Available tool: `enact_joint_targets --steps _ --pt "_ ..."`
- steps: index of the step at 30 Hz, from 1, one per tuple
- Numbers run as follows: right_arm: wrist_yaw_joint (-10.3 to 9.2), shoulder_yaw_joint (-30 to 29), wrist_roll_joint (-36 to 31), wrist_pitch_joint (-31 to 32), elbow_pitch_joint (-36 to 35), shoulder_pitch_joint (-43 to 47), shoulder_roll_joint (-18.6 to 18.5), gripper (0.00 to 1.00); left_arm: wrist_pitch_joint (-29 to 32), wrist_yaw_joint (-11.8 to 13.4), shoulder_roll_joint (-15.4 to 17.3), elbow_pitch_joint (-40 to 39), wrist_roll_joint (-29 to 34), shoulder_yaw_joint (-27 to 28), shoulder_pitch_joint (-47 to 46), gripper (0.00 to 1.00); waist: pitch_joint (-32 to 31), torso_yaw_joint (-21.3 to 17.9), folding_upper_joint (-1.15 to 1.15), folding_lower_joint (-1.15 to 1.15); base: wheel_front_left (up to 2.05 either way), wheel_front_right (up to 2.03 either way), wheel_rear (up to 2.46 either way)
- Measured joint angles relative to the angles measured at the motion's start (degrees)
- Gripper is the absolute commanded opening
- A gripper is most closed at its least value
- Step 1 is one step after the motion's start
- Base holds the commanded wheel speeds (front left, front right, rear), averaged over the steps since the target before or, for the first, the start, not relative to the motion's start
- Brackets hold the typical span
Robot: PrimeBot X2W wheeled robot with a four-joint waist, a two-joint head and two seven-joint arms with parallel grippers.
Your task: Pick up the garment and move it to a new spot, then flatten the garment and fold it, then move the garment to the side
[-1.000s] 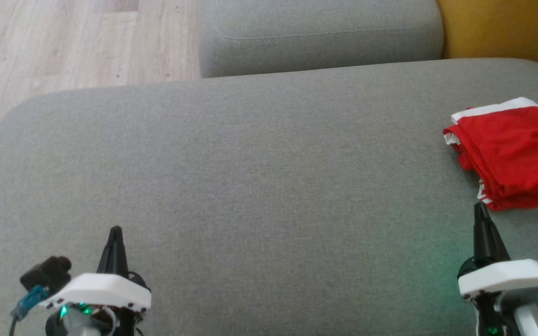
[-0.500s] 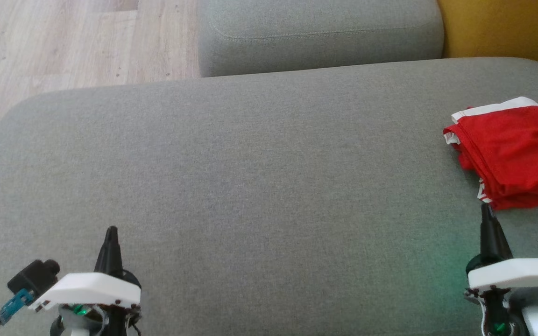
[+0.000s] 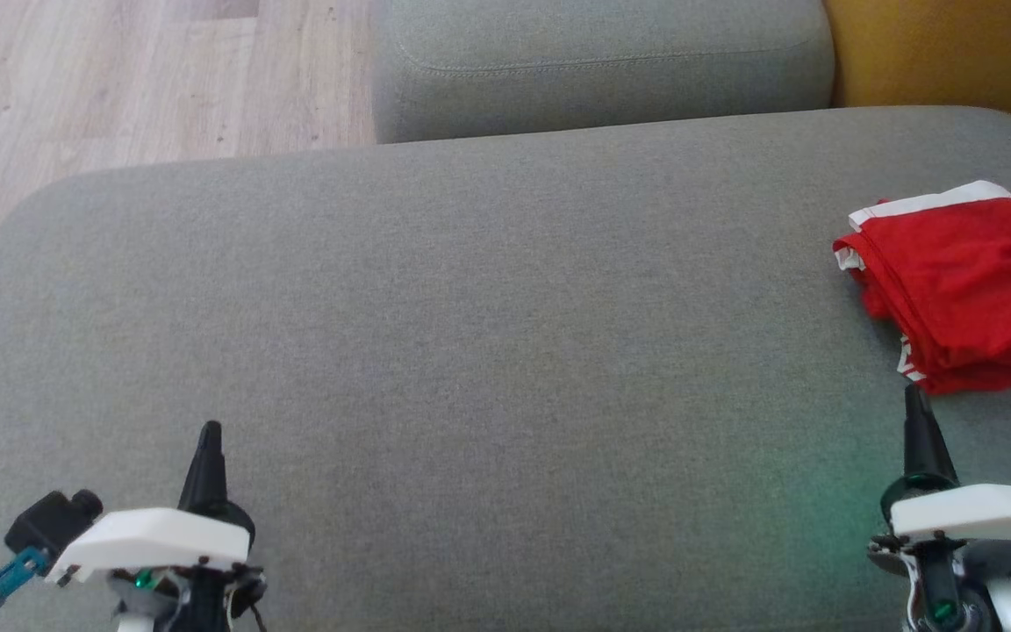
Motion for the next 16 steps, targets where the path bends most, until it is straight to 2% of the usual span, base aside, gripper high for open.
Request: enact_joint_targets --steps 16 --pt "0.00 -1.7 9.3 2.7 -0.7 -0.2 0.6 0.00 2.7 -1.5 0.0 -0.2 -10.2 1.6 -0.8 0.00 0.2 0.0 0.00 0.00 0.00 0.00 0.00"
